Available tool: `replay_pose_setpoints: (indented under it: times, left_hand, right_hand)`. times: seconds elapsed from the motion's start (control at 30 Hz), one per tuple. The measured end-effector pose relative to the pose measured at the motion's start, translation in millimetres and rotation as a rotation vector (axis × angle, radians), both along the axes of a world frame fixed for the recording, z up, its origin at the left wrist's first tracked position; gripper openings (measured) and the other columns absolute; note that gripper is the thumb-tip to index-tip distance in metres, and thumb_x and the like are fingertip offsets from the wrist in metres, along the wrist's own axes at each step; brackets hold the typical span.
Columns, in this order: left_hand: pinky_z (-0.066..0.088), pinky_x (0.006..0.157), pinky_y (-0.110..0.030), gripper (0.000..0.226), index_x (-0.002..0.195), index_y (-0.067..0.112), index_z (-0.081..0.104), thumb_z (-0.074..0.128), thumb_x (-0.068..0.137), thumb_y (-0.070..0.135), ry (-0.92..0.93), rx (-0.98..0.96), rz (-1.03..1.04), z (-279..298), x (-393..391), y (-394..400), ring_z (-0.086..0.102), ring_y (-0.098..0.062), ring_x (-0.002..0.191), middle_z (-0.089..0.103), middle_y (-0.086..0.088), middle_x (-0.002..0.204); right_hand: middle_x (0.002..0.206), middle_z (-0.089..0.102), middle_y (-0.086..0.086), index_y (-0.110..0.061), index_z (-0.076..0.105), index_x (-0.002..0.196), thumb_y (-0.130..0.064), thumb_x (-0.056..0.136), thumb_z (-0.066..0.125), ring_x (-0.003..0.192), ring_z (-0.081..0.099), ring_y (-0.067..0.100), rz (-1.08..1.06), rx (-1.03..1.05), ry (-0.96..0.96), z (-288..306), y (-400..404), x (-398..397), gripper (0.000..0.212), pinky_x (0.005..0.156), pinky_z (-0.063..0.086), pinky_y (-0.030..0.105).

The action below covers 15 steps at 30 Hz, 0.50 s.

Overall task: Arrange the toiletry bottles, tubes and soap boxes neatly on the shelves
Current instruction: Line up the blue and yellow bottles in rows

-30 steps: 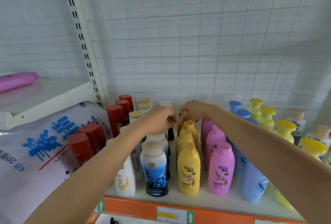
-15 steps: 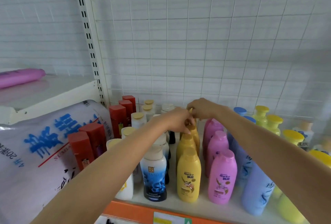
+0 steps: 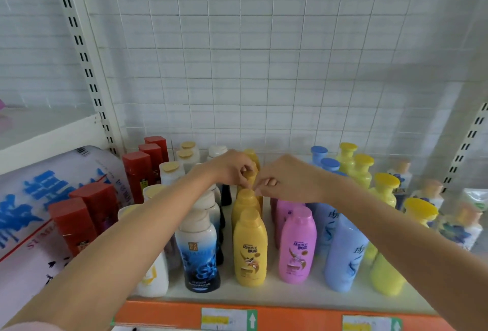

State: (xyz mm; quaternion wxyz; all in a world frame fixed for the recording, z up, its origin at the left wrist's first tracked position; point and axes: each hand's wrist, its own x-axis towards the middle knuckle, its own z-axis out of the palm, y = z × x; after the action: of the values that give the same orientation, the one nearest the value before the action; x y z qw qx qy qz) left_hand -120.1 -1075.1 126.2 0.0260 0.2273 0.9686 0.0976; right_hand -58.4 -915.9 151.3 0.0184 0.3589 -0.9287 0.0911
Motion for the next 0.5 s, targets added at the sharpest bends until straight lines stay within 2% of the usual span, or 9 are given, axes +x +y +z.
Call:
replay_pose_setpoints:
  times: [0.1, 0.17, 0.23, 0.27, 0.37, 0.5]
  left_hand:
    - [0.027, 0.055, -0.018, 0.018, 0.063, 0.010, 0.056, 0.061, 0.080, 0.008, -0.001, -0.037, 0.016, 2, 1, 4, 0.034, -0.007, 0.056, 0.040, 0.008, 0.058]
    - [0.033, 0.060, -0.014, 0.010, 0.078, 0.010, 0.066, 0.059, 0.081, 0.003, -0.008, -0.046, 0.018, 5, 3, 0, 0.044, -0.004, 0.063, 0.056, 0.005, 0.074]
    - [0.042, 0.068, -0.014, 0.025, 0.105, 0.011, 0.067, 0.060, 0.082, 0.002, -0.022, 0.034, 0.062, 9, 4, -9, 0.060, -0.011, 0.081, 0.065, -0.002, 0.098]
    - [0.044, 0.069, -0.013, 0.030, 0.111, 0.011, 0.064, 0.059, 0.084, 0.001, -0.023, 0.080, 0.079, 11, 6, -15, 0.063, -0.013, 0.086, 0.066, -0.004, 0.104]
    - [0.046, 0.075, -0.015, 0.031, 0.113, 0.010, 0.063, 0.056, 0.086, -0.001, 0.006, 0.180, 0.104, 19, 17, -34, 0.062, -0.008, 0.085, 0.067, -0.006, 0.108]
    - [0.042, 0.082, -0.018, 0.029, 0.113, 0.014, 0.064, 0.066, 0.084, 0.013, 0.058, 0.204, 0.141, 22, 35, -62, 0.059, -0.008, 0.092, 0.067, -0.001, 0.109]
  right_hand:
    - [0.107, 0.065, 0.006, -0.018, 0.061, 0.115, -0.027, 0.090, 0.053, 0.091, 0.062, 0.021, 0.002, 0.011, 0.017, -13, -12, -1, 0.028, 0.082, 0.052, 0.038]
    - [0.116, 0.062, 0.005, -0.019, 0.057, 0.121, -0.028, 0.088, 0.055, 0.096, 0.061, 0.020, 0.004, 0.036, 0.014, -20, -19, -7, 0.034, 0.083, 0.051, 0.035]
    - [0.123, 0.059, 0.004, -0.018, 0.053, 0.126, -0.028, 0.088, 0.058, 0.105, 0.057, 0.020, 0.018, 0.076, 0.001, -25, -25, -13, 0.040, 0.087, 0.047, 0.031]
    - [0.125, 0.058, 0.004, -0.017, 0.053, 0.127, -0.027, 0.088, 0.058, 0.109, 0.056, 0.020, 0.029, 0.092, -0.002, -27, -27, -16, 0.041, 0.089, 0.044, 0.030]
    - [0.118, 0.061, 0.004, -0.015, 0.055, 0.123, -0.024, 0.086, 0.061, 0.106, 0.057, 0.021, 0.021, 0.079, -0.015, -32, -29, -22, 0.039, 0.088, 0.044, 0.029]
    - [0.113, 0.060, 0.004, -0.015, 0.056, 0.122, -0.024, 0.086, 0.061, 0.094, 0.056, 0.017, -0.017, 0.066, -0.033, -31, -27, -26, 0.037, 0.076, 0.043, 0.023]
